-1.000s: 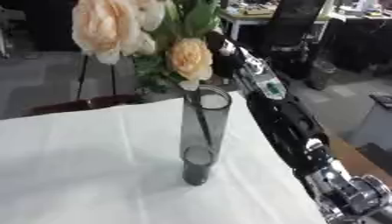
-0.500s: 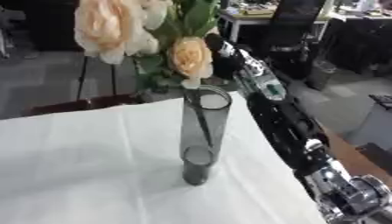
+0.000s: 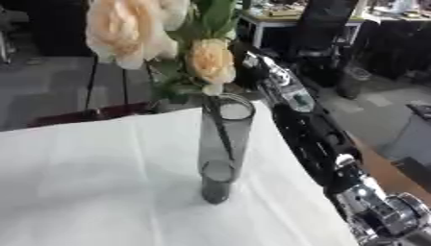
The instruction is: Arrange flowers into the vase.
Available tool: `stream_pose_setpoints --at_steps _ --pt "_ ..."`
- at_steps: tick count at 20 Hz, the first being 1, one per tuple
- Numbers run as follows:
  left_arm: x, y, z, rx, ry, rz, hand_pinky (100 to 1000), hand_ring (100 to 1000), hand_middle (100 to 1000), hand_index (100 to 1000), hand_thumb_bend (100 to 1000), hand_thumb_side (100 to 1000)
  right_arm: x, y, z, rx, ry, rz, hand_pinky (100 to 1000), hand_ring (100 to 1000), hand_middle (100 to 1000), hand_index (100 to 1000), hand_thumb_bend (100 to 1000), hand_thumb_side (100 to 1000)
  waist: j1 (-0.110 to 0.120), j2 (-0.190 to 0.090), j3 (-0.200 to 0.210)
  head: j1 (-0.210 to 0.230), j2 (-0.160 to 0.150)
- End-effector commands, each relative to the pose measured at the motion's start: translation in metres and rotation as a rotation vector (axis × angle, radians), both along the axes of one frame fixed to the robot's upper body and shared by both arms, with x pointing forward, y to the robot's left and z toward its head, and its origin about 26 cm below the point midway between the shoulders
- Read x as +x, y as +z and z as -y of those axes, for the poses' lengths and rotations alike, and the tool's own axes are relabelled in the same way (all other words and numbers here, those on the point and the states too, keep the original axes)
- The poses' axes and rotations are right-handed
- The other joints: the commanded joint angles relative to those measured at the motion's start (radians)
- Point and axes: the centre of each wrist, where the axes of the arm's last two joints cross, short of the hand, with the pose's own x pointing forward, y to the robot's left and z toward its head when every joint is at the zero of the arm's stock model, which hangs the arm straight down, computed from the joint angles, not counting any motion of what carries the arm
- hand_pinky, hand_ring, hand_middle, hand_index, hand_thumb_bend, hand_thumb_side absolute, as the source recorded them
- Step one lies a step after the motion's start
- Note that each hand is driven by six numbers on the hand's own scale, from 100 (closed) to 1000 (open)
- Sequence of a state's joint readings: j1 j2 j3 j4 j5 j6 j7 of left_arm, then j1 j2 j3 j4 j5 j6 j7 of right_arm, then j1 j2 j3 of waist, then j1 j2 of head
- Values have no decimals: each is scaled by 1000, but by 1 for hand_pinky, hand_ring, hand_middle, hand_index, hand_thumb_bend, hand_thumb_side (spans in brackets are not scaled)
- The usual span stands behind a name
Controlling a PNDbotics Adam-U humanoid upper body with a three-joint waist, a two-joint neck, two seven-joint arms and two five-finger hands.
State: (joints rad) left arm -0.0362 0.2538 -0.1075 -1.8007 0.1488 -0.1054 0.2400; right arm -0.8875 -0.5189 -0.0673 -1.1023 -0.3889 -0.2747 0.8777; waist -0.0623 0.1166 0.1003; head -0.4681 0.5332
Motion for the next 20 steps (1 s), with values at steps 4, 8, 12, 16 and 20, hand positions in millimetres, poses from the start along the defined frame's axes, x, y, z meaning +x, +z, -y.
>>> stream_pose_setpoints --at_steps 4,8,12,16,20 --pt "0 5 0 4 -4 16 571 508 562 944 664 846 -9 24 13 -23 7 67 634 725 580 712 753 728 2 -6 0 -2 -1" --pt "0 5 0 4 -5 15 571 508 563 944 664 846 -12 28 19 -5 1 62 644 734 587 717 766 721 2 -6 -2 -2 -2" --pt "0 5 0 3 -4 14 571 508 563 944 664 847 -16 30 27 14 -12 44 647 738 589 719 771 717 3 -6 -3 -2 -3" --pt "0 5 0 2 -4 14 571 508 563 944 663 847 -18 28 39 27 -43 15 650 738 590 718 774 715 4 -5 -4 0 -5" --pt "0 5 0 2 -3 15 571 508 563 944 662 847 -18 22 53 36 -91 -14 652 738 590 717 773 712 5 -5 -5 1 -6"
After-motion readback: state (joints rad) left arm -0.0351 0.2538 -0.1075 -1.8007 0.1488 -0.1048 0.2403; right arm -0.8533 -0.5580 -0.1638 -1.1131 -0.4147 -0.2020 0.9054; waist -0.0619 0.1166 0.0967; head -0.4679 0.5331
